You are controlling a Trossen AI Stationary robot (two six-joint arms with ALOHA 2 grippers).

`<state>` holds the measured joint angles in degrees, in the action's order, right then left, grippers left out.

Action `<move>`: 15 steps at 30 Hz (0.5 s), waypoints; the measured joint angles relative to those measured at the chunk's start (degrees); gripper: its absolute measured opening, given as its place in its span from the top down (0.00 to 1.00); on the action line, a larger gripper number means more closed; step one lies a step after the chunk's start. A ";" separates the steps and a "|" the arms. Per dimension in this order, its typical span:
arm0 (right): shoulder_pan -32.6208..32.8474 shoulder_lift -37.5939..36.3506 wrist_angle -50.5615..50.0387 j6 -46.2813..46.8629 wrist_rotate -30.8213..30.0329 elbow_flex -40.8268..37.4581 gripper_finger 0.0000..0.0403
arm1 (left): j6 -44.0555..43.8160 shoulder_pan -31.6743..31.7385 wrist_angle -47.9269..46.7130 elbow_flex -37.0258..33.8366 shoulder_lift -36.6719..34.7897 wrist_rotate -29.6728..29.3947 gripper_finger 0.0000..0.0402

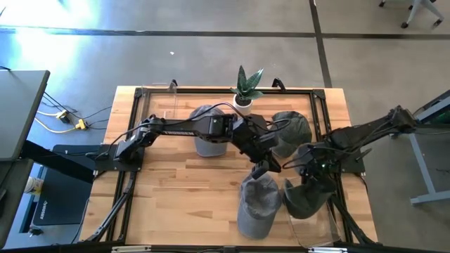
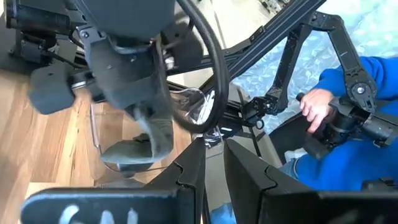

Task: Pick & Place hat
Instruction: Put the bottom black cap into the bottom transparent bin

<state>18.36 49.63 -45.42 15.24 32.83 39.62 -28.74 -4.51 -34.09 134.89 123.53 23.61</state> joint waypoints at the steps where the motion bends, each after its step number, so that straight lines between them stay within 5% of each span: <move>1: -0.09 -0.33 0.27 -0.64 1.59 0.02 0.85 | 0.17 0.00 -0.13 0.00 0.00 0.05 0.86; 4: -0.09 -1.57 0.94 -4.39 4.54 0.03 0.94 | 1.26 0.00 -0.39 0.00 0.02 0.28 0.86; 12: -0.07 -6.20 12.76 -12.39 4.30 0.06 0.86 | 1.61 0.00 -0.39 0.00 0.00 0.34 0.86; 15: -0.07 -7.10 13.64 -17.71 -0.42 0.08 0.87 | 1.63 0.00 -0.62 -0.01 0.02 0.35 0.86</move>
<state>18.28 42.53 -31.78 -2.48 32.40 39.70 -27.11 -4.51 -34.71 134.88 123.55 23.97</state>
